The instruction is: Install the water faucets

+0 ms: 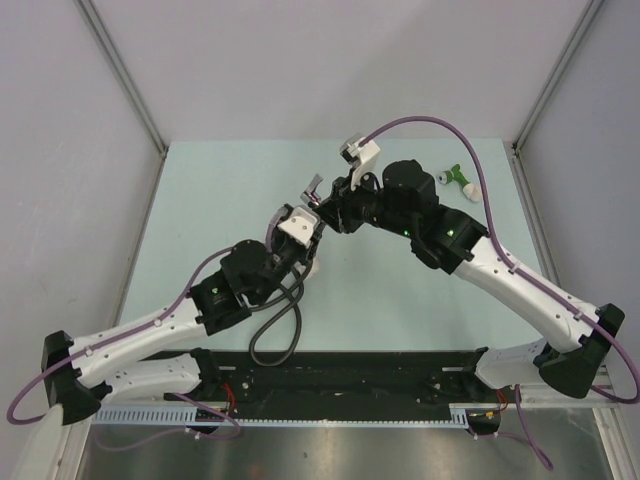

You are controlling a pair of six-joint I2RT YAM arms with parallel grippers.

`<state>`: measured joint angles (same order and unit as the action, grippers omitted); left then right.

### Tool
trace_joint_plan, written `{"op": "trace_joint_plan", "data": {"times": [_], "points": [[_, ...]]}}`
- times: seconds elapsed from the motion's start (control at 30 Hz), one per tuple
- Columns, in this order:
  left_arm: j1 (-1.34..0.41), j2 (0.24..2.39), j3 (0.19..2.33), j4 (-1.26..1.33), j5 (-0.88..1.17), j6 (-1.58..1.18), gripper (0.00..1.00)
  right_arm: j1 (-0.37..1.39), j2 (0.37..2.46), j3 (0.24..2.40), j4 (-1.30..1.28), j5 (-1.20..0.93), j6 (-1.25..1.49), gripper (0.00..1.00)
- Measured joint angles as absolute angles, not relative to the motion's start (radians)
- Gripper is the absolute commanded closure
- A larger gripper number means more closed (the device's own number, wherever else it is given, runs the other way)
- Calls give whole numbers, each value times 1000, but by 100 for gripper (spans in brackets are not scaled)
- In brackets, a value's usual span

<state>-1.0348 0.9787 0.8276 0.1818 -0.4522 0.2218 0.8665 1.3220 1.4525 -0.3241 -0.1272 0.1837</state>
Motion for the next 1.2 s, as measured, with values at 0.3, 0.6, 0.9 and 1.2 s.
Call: {"op": "trace_joint_plan", "data": {"times": [0.3,0.6,0.9,1.2], "points": [[-794,856,827,196,-70,154,26,813,1310,1438,-324,-204,96,100],[-527,912,827,224,591,-20,25,756,1260,1438,-322,-436,25,100],[-501,1041,843,351,864,-178,37,755,1255,1438,-310,-590,9,100],[-510,1067,860,409,939,-253,100,749,1255,1438,-289,-601,-25,100]]}}
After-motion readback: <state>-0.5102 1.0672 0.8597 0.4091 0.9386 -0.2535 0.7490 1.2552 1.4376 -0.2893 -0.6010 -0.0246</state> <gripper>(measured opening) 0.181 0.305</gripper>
